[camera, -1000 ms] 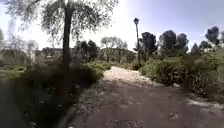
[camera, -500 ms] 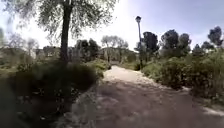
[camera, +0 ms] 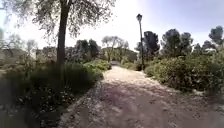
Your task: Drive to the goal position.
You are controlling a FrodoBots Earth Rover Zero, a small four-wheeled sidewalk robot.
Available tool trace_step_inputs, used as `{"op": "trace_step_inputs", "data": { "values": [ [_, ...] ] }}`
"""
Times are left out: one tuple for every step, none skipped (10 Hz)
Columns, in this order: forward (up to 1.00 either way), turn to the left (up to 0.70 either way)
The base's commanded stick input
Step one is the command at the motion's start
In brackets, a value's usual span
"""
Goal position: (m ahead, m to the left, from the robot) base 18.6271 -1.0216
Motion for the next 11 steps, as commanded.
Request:
{"op": "trace_step_inputs", "data": {
  "values": [
    [0.7, 0.0],
    [0.7, 0.0],
    [0.7, -0.11],
    [0.7, -0.23],
    [0.7, -0.34],
    [0.7, -0.35],
    [0.7, -0.35],
    [0.7, -0.35],
    [0.7, -0.35],
    [0.7, -0.29],
    [0.7, -0.16]
  ]
}}
